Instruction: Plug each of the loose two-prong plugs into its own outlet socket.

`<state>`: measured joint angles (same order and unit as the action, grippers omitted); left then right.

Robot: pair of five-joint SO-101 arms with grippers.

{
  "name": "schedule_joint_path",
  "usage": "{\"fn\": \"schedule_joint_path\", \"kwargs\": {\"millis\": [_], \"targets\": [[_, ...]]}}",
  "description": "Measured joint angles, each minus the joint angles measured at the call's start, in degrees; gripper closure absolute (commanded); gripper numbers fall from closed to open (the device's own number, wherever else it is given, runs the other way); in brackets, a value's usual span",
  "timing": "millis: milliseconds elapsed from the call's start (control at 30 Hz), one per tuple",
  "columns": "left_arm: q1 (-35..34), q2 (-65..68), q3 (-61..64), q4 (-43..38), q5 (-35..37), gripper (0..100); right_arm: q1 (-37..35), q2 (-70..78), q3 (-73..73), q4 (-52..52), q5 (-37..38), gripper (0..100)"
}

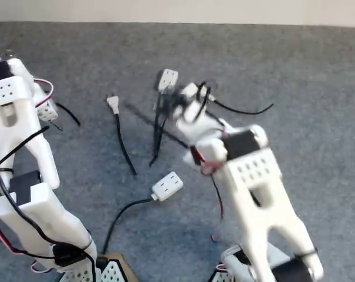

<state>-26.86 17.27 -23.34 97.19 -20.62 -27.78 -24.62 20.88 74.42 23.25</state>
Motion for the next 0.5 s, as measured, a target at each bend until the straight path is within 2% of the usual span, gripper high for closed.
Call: {"fn": "schedule_joint_path", "kwargs": {"millis": [67, 133, 333, 500], "targets": [[0.62, -1.76, -1.23, 0.00, -0.09, 77, -0.35, 2.99, 0.00, -5.27, -10.81, 99.5], [0.79, -4.66, -2.55, 0.00, -0.26, 77, -1.76, 3.69, 0.00, -9.49, -17.49, 99.5], [1.05, -18.99, 2.37, -4.40, -0.09, 68, -6.15, 4.13, 0.00, -16.44, -25.14, 99.5], [5.54, -35.87, 23.21, -17.23, 0.97, 68, -6.15, 4.13, 4.92, -25.23, -27.52, 99.5]]}}
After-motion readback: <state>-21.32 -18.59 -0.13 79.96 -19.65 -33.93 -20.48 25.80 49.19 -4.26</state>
